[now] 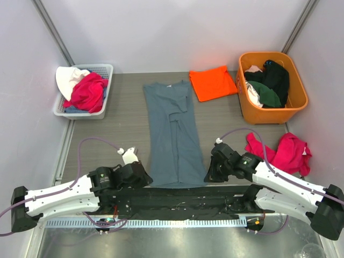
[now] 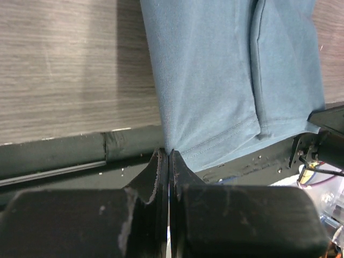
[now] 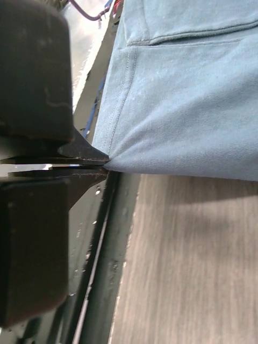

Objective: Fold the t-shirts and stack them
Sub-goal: Fold the tshirt

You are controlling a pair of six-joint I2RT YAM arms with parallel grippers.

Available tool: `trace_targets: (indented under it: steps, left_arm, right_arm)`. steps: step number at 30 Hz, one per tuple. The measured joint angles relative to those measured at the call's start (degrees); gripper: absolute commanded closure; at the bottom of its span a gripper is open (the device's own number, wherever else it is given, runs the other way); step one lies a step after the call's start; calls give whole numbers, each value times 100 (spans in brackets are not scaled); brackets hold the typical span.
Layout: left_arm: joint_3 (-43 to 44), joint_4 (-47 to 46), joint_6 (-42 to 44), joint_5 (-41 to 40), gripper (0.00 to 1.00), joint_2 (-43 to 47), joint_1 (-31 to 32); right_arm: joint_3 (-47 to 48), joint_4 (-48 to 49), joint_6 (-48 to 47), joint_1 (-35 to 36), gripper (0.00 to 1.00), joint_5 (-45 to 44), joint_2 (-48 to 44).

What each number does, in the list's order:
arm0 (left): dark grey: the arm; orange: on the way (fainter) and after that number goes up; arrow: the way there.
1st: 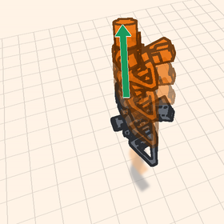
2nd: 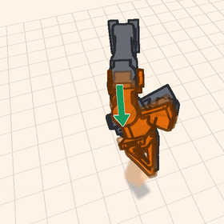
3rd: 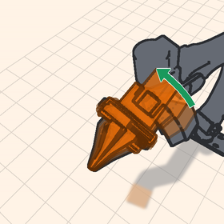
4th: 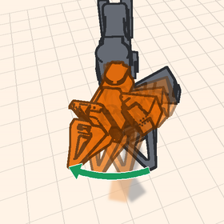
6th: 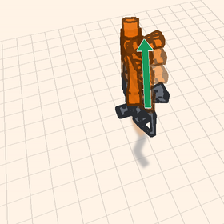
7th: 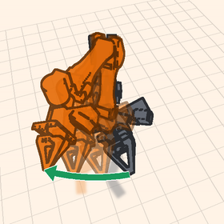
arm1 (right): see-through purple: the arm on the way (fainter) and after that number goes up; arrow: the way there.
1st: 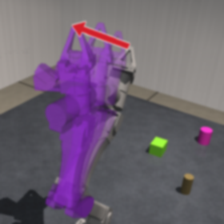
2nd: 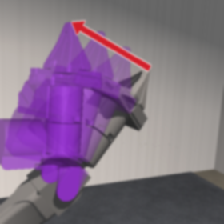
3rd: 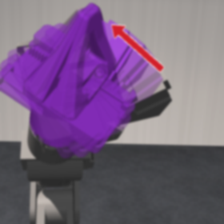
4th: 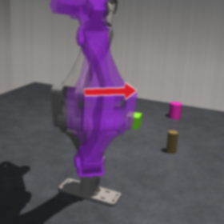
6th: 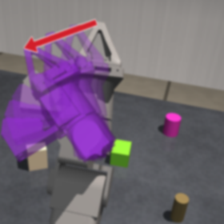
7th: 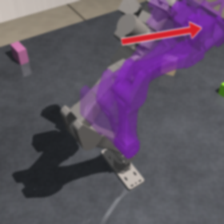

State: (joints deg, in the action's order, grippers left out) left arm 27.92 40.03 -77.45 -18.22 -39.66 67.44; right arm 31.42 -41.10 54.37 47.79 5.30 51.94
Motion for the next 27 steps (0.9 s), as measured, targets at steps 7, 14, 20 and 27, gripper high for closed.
trace_targets:
  steps: [7,14,20,27]
  left_arm:
    - [208,262,-127,-227,100,-52,111]
    - [892,136,240,-1202,100,-190,-83]
    - [1169,-590,951,-1303,100,-994,-1040]
    - [1672,-1543,1991,-704,100,-2380,-2444]
  right_arm:
    - [494,-341,-33,26,99,-122,-31]
    - [1488,37,-271,22,99,-1082,673]
    - [2245,595,-748,-153,99,-1707,1891]
    - [3018,1182,-1294,-905,99,-1792,2957]
